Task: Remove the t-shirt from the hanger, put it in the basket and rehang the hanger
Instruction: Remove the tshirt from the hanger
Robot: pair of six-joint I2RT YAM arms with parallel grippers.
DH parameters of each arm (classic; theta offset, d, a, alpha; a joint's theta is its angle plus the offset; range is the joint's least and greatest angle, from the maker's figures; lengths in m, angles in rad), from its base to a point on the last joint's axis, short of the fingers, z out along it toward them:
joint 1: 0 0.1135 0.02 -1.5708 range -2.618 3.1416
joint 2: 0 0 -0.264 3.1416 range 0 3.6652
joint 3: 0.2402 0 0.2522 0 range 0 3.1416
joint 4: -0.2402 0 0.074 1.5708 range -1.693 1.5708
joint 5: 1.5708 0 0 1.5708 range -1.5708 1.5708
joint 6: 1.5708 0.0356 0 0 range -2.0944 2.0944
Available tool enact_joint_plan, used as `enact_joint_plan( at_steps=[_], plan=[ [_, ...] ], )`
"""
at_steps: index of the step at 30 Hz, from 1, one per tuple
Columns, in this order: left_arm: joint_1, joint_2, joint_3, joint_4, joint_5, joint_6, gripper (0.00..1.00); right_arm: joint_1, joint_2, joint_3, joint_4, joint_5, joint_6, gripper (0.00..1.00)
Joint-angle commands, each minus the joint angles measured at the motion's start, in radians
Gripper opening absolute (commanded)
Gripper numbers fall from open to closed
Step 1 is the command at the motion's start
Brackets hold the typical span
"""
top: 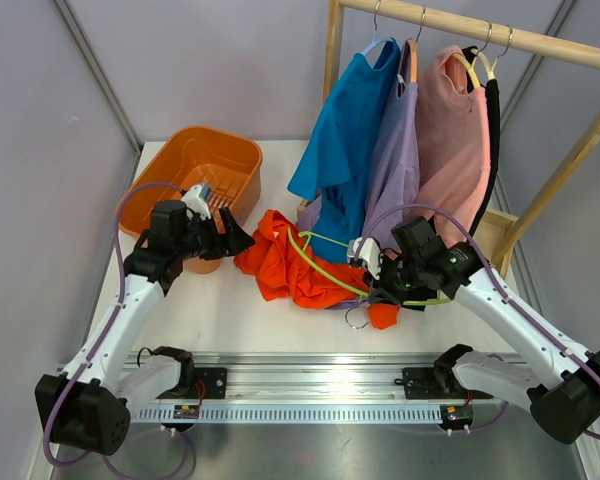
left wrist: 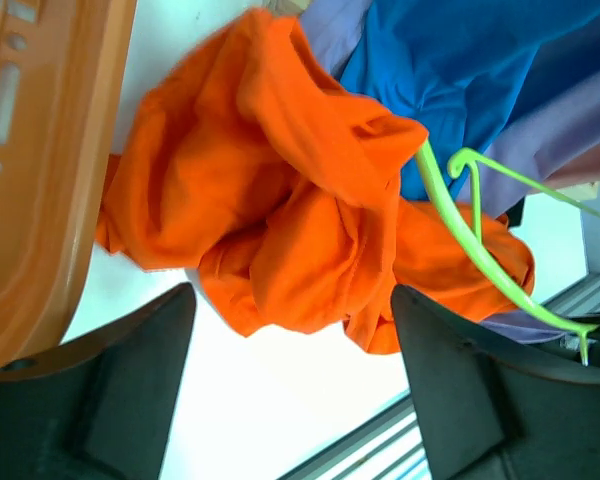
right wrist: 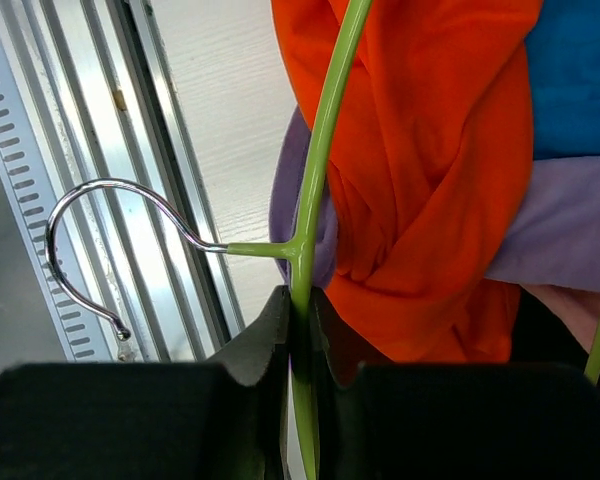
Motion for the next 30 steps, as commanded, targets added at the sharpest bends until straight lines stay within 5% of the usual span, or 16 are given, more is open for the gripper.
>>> enact_joint_plan(
  at_steps=[1, 8, 15, 30],
  plan=[
    [-0.002, -0.045, 0.08, -0.032, -0.045, 0.045, 0.85, -0.009, -0.018, -0.014, 0.077, -0.092, -0.029, 0.0],
    [-0.046, -0.046, 0.058, 0.046, 0.071, 0.032, 0.9, -0.009, -0.01, -0.034, 0.046, -0.225, -0.078, 0.0],
    [-0.188, 0.007, -0.044, 0.132, 0.013, 0.018, 0.82, -0.009, -0.015, -0.017, 0.063, -0.276, -0.058, 0.0],
    [-0.204, -0.031, -0.216, 0.469, -0.059, 0.076, 0.77, -0.035, -0.023, 0.032, 0.011, -0.402, -0.055, 0.0]
  ],
)
